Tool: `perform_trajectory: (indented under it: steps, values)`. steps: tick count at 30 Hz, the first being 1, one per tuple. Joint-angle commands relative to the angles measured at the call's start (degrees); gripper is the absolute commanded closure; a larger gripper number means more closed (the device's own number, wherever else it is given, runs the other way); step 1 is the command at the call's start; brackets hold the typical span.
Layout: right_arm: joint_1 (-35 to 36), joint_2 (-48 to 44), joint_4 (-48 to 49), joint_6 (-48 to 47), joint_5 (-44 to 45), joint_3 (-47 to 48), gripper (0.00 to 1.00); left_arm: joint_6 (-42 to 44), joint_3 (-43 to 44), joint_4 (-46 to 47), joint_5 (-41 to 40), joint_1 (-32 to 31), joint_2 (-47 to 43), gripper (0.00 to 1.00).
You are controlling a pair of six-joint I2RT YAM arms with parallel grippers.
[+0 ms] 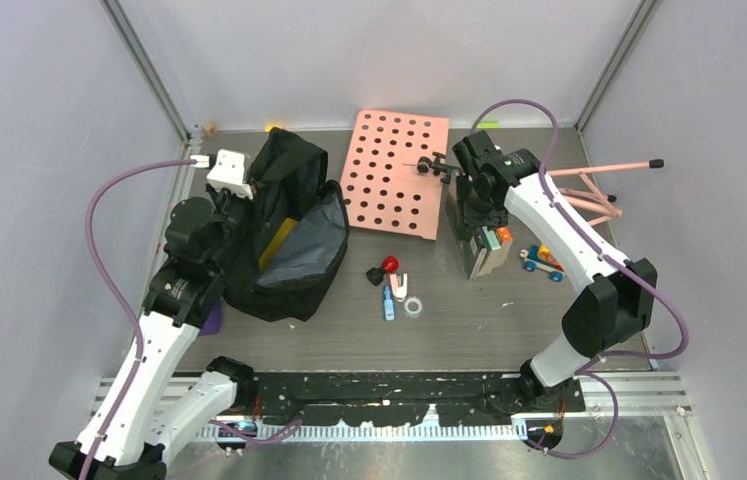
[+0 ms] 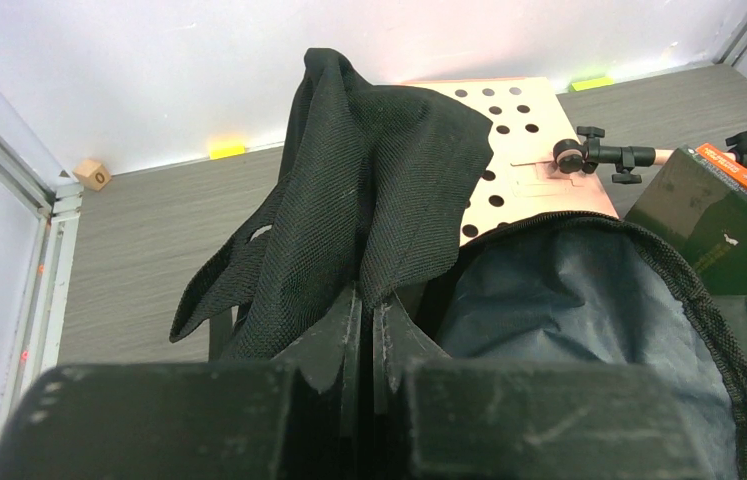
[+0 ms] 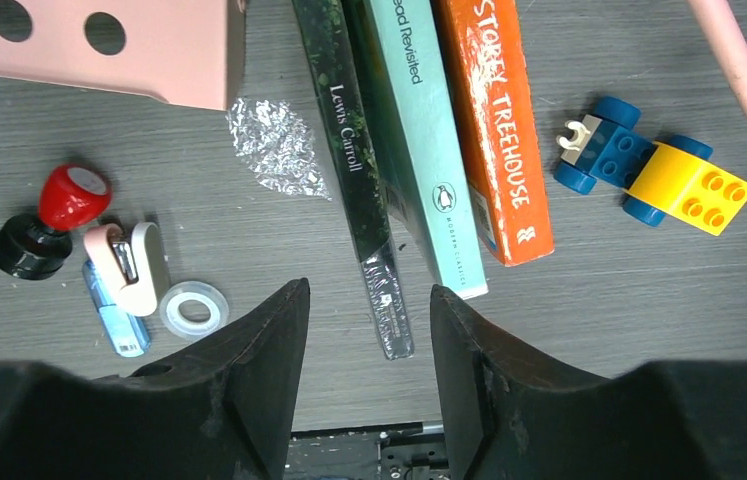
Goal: Pack the student bag
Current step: Pick up the book from the center of the board.
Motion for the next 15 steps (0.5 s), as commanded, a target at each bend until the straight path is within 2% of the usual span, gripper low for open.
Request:
perform_trajectory:
  steps: [1,9,15]
  values:
    - [-0.83,1.23,2.05,-1.66,-0.58,-1.01,0.47,0.69,-0.25,-0.10,-0.60,-0.01,-0.02,1.00]
    - [-1.02,3.61,3.28,-2.21,-1.42,-0.92,0.51,0.76,-0.24,-0.11,-0.70,-0.01,-0.03,1.00]
    - [-1.02,4.46,3.71,-2.45,-2.62,-0.95,0.58,0.83,-0.32,0.00,-0.70,-0.01,-0.20,1.00]
